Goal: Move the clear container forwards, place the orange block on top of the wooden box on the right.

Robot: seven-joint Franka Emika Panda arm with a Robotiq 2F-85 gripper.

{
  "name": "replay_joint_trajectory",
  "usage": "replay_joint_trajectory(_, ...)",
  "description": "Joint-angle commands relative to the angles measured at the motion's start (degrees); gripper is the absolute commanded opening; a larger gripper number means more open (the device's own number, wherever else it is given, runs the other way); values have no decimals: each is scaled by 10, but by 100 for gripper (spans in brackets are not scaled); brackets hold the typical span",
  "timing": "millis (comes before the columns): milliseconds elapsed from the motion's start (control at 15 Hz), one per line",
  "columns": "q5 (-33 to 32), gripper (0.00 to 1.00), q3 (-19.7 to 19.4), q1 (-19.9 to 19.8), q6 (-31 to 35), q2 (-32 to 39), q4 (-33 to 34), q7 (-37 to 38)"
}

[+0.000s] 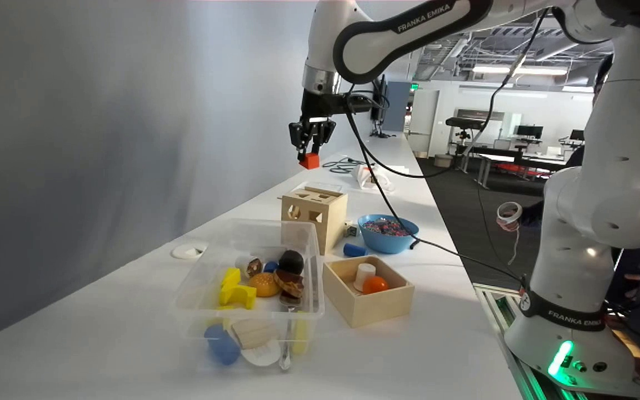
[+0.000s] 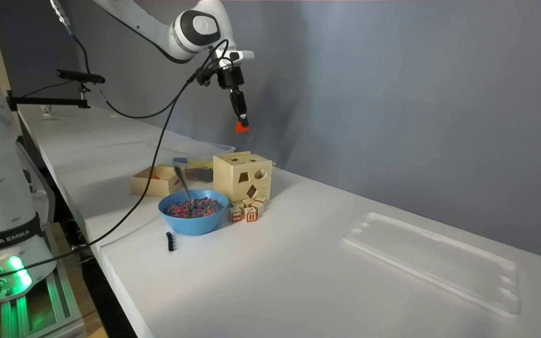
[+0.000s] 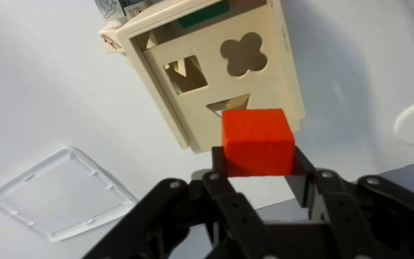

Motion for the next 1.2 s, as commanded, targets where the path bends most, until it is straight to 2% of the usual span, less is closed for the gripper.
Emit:
replay_joint_trajectory(0, 21, 19, -22, -8, -1, 49, 46, -58)
replay_joint_trajectory(333, 43, 19, -31, -1, -13, 90, 68, -121)
replay_joint_trajectory(1133, 103, 19, -33, -1, -3, 121, 60, -193)
